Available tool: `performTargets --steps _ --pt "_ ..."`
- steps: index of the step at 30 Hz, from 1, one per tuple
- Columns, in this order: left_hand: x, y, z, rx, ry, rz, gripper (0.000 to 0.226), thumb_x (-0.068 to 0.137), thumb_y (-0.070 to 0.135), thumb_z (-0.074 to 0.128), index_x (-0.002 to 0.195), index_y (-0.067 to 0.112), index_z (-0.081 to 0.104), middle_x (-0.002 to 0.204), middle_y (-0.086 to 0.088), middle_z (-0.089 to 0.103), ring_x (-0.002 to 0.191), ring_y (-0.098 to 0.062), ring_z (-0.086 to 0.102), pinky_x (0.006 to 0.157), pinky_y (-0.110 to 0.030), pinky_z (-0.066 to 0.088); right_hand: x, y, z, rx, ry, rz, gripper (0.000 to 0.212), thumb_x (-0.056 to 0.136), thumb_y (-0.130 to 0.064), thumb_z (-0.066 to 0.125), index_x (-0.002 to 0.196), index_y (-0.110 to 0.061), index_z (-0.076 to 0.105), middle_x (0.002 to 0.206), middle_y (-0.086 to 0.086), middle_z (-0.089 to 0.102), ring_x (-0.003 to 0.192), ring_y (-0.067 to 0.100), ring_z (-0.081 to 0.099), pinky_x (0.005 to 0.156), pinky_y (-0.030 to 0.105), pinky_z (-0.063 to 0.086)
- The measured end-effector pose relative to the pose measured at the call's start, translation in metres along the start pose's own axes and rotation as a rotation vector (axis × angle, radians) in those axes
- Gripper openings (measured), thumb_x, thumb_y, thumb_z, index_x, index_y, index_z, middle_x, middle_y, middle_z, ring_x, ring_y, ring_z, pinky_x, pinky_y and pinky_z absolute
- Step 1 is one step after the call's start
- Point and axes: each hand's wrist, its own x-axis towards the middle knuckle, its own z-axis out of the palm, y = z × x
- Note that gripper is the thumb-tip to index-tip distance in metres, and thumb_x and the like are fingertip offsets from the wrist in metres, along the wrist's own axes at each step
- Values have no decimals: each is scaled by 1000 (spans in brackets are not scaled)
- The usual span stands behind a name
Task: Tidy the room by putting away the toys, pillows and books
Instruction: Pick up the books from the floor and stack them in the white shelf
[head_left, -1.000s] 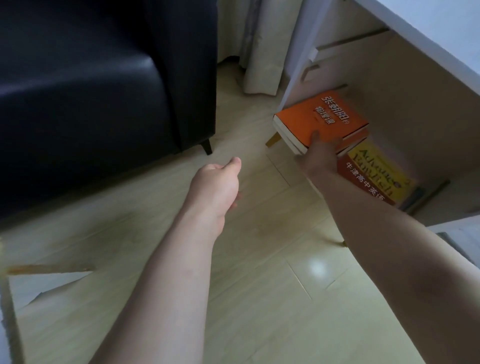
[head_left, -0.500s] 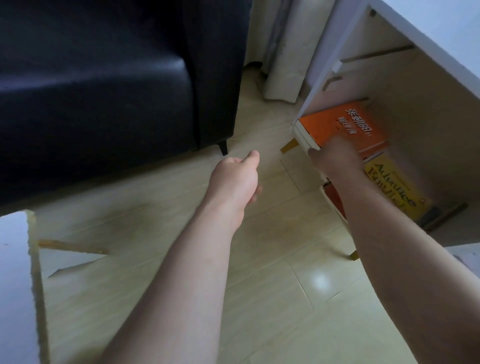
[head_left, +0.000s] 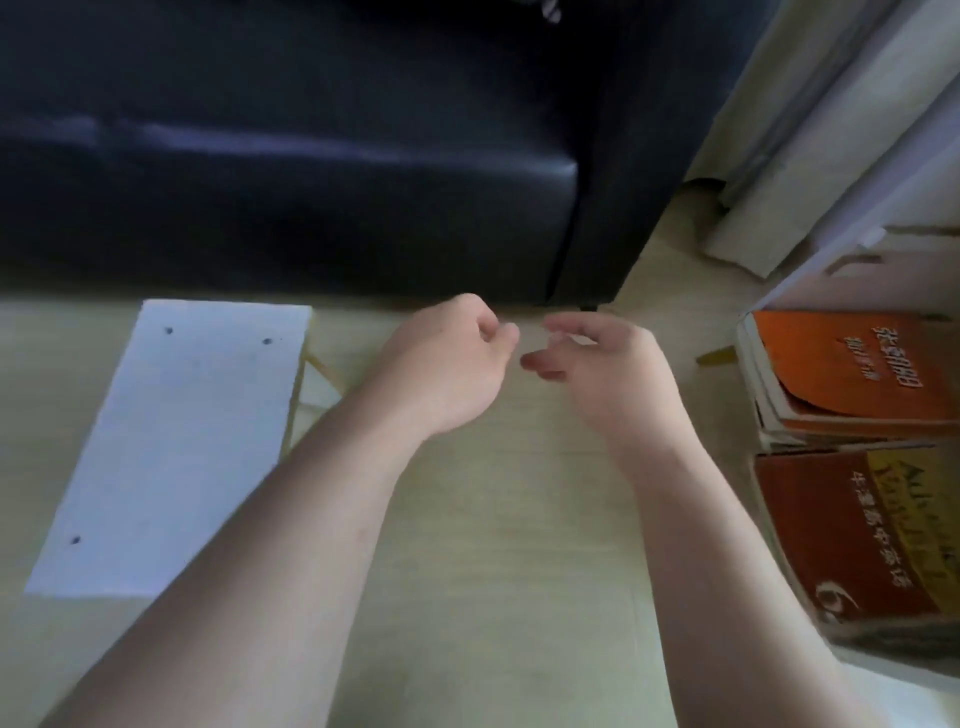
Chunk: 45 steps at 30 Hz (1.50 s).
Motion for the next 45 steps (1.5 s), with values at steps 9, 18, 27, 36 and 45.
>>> performTargets --steps 9,18,27,36,45 --pt "-199 -100 -89 180 462 -416 21 101 46 48 109 33 63 99 12 69 82 -9 63 73 -31 48 -119 -82 115 74 -530 -267 18 99 -31 56 102 -30 74 77 -16 76 76 4 73 78 35 61" --pt "-367 -228 -66 96 596 -935 20 101 42 51 105 35 69 99 11 70 86 -11 63 74 -28 51 -247 -69 253 -127 -984 -446 19 93 -39 59 80 -28 69 75 -10 76 81 16 74 86 47 60" --pt "-445 -305 -55 -129 434 -924 17 100 40 58 108 30 69 101 8 71 89 -9 68 70 -24 51 -317 -14 318 -263 -1101 -451 16 98 -33 56 94 -26 71 78 -13 76 75 13 75 83 46 61" --pt "-576 -464 -41 -622 509 -863 23 103 31 58 120 20 68 110 0 74 96 -18 75 88 -36 61 -447 13 438 -341 -1167 -492 15 98 -26 57 94 -25 71 78 -11 76 69 9 75 83 49 62" --pt "-776 -701 106 -750 1041 -1685 27 92 35 59 90 8 61 98 -16 68 94 -37 68 82 -40 56 -633 48 618 -546 -1340 -548 18 95 -20 54 81 -21 66 90 7 75 85 33 74 83 52 61"
